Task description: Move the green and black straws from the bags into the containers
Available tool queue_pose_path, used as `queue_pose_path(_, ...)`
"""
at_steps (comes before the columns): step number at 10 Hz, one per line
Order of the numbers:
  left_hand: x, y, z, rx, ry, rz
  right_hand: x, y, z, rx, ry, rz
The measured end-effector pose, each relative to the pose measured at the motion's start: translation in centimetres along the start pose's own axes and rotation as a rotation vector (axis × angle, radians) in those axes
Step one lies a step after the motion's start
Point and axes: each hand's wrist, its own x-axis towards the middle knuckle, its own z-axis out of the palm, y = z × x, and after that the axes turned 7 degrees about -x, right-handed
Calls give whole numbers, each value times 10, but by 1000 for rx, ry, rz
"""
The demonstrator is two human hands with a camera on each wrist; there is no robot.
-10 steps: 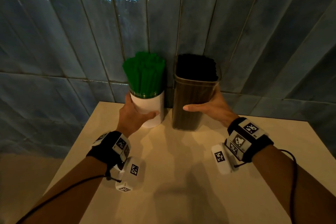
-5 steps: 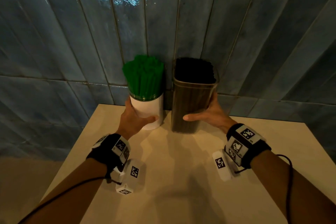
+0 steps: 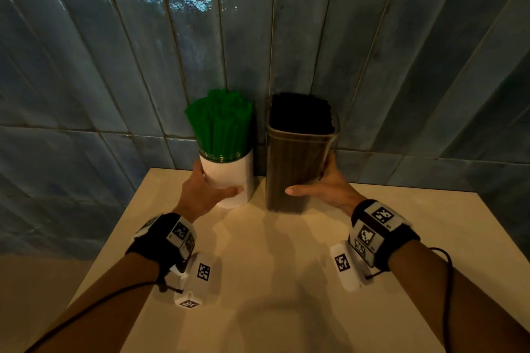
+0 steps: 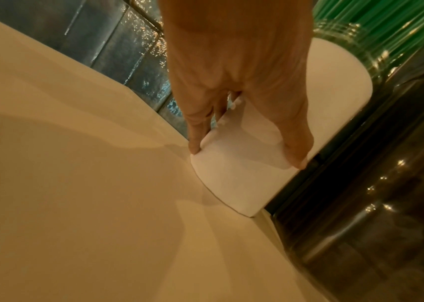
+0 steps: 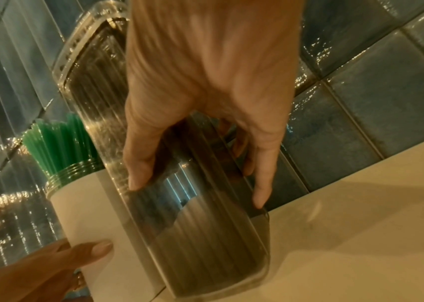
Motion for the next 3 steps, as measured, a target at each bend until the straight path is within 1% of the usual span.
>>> queue_pose_path(2, -7, -1, 0, -55, -20, 28, -17, -4, -4, -55, -41, 33)
queue_pose_path(3, -31, -7, -6, -40, 17, -49, -54, 4, -6, -157, -29, 114)
